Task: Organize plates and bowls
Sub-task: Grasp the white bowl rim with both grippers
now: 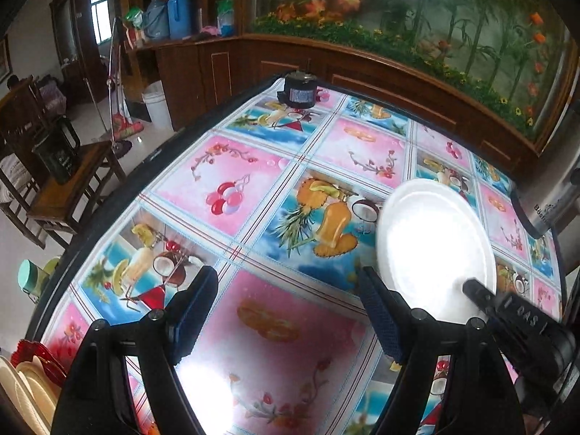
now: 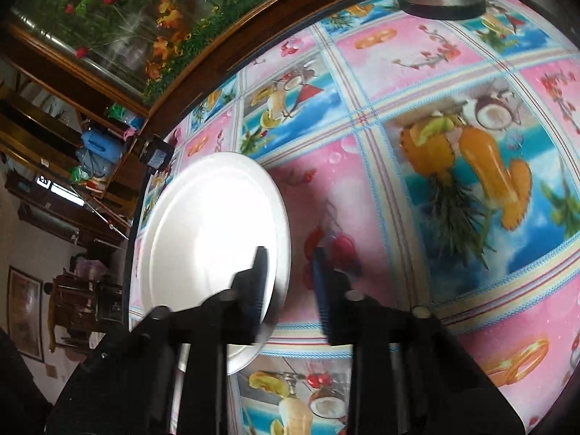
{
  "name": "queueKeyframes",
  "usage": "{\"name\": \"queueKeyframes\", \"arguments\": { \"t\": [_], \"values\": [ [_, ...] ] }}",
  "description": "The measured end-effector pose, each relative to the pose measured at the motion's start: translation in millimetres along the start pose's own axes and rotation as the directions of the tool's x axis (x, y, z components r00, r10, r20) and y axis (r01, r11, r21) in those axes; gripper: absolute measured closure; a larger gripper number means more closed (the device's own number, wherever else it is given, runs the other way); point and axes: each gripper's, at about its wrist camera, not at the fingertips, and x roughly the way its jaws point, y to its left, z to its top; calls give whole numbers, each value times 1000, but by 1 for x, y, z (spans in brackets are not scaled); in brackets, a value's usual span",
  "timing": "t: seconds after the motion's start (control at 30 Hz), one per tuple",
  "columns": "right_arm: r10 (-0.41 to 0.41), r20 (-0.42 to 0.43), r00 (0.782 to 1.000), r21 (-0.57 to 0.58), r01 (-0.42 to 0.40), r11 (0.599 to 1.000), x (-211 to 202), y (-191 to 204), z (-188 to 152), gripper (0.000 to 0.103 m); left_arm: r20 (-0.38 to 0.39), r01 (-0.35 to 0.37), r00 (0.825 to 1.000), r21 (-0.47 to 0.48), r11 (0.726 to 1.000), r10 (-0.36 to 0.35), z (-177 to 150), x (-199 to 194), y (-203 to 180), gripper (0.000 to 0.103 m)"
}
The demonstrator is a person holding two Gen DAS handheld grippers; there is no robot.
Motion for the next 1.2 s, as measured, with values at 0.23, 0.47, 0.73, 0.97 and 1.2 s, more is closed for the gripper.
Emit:
{"name": "queueKeyframes", "arguments": {
  "t": [0.23, 0.47, 0.73, 0.97, 1.2],
  "values": [
    [8, -38, 999, -31, -9, 999, -17, -8, -9, 92, -20, 58, 998, -17, 998, -59, 2, -2, 7, 24],
    [5, -36, 999, -90, -8, 996, -66, -22, -40, 92, -128, 194, 973, 18, 981, -190, -3, -1, -3, 24],
    [90, -52, 995, -13, -90, 996, -91, -63, -64, 91, -283, 325, 908, 11, 946, -309, -17, 13, -16, 24],
    [145, -20, 989, 30, -144, 989, -94, -69, -60, 63, -303, 386, 874, -38, 922, -379, -23, 17, -16, 24],
    [181, 12, 983, 54, -181, 982, -93, -68, -62, 63, -321, 478, 833, 8, 878, -450, -33, 9, -38, 23]
  ]
}}
